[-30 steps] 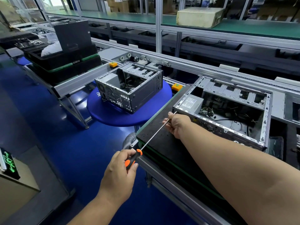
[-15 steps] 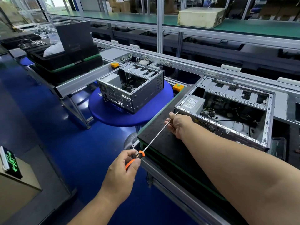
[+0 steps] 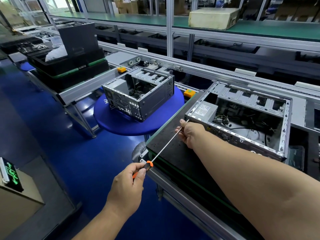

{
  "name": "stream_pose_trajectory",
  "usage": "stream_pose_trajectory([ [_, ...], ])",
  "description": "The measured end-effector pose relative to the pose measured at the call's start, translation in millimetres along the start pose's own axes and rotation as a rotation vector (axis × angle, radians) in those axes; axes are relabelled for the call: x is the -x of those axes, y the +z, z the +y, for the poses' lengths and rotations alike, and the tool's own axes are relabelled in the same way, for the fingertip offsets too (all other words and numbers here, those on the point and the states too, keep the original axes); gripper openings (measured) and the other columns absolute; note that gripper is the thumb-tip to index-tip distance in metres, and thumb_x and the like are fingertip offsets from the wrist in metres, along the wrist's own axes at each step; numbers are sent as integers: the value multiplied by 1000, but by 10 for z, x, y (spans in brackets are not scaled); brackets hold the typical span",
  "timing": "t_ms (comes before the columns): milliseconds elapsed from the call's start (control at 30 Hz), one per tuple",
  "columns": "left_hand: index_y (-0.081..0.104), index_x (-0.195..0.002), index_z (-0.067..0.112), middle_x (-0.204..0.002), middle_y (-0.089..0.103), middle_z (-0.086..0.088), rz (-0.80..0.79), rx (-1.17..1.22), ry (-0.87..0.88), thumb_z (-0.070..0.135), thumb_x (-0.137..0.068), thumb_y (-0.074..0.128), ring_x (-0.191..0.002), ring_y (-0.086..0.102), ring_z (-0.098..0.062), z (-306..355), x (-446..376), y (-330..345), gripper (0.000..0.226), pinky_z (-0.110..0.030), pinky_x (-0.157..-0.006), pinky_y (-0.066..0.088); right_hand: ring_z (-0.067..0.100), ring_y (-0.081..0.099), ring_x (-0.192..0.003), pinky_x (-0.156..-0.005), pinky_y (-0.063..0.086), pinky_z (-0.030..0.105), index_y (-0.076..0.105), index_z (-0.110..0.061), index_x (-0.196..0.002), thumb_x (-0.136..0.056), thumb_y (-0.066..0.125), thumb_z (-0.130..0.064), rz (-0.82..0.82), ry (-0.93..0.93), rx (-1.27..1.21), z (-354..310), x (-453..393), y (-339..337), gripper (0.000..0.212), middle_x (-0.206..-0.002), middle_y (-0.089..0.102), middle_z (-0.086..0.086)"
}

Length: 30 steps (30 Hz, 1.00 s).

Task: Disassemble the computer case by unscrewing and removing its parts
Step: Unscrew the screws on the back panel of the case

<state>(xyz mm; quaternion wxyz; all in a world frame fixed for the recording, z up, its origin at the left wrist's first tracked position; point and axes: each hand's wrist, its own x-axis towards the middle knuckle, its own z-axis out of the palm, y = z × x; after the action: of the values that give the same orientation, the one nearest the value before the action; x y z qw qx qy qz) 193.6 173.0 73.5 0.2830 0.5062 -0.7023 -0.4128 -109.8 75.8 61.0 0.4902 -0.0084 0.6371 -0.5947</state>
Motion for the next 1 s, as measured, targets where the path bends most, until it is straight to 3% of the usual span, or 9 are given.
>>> stream_pose_trajectory([
  [167,71,-108,37,-82,74,-6,-11,78,-49,30,-112,43,-55,61,-13,44,-13,14,29,-22,-53,51,13,69,-51,-37,47,20,68,-2,-94,-95,74,-27,11,-1,-9,-21,28,-17,26,-79,71,8],
  [267,69,-110,36,-84,74,-7,-26,155,-85,35,-108,55,-53,59,-15,100,0,10,14,-29,-55,54,12,69,-49,-37,48,20,67,-2,-92,-95,74,-26,15,-3,-7,-25,52,-11,25,-77,70,8],
  [300,65,-115,40,-89,72,-5,-31,166,-97,36,-103,64,-56,61,-15,122,12,0,12,-30,-56,55,12,68,-49,-37,49,20,67,-2,-92,-95,74,-26,18,-3,-8,-27,61,-10,25,-77,70,8],
  [367,53,-123,50,-100,63,5,-31,84,-92,34,-91,81,-73,63,-15,123,30,-11,46,-27,-65,52,12,68,-48,-38,49,20,67,-2,-93,-95,74,-25,26,-6,-13,-34,70,-10,24,-77,70,8],
  [433,48,-121,51,-107,56,10,-9,-18,-45,25,-86,86,-87,59,-8,130,46,-9,58,-17,-69,46,12,69,-49,-38,50,20,68,-2,-93,-95,74,-25,30,-7,-11,-35,83,-10,25,-78,71,8],
  [533,57,-104,41,-98,60,6,35,-46,7,17,-89,82,-84,58,0,121,37,9,37,-13,-67,49,12,69,-50,-39,49,21,68,-2,-94,-95,74,-26,32,-7,-12,-37,108,-5,25,-78,71,8],
  [667,67,-94,31,-82,70,4,41,39,-31,24,-97,73,-67,67,-19,102,0,19,10,-26,-58,55,10,65,-44,-36,47,19,67,-1,-94,-96,73,-27,27,-11,-15,-58,148,-4,26,-75,69,7],
  [800,71,-100,30,-84,72,8,38,98,-61,24,-106,59,-59,67,-17,84,-12,39,16,-16,-54,51,11,67,-45,-37,47,18,64,-9,-91,-103,61,-36,-15,50,-73,-100,213,-36,30,-60,72,2],
  [1000,72,-101,31,-82,72,9,36,100,-89,26,-109,54,-55,62,-13,59,-27,60,20,-19,-52,51,12,71,-51,-40,47,16,64,-15,-122,-110,44,-28,-63,138,-268,-196,191,-114,27,-79,76,1],
])
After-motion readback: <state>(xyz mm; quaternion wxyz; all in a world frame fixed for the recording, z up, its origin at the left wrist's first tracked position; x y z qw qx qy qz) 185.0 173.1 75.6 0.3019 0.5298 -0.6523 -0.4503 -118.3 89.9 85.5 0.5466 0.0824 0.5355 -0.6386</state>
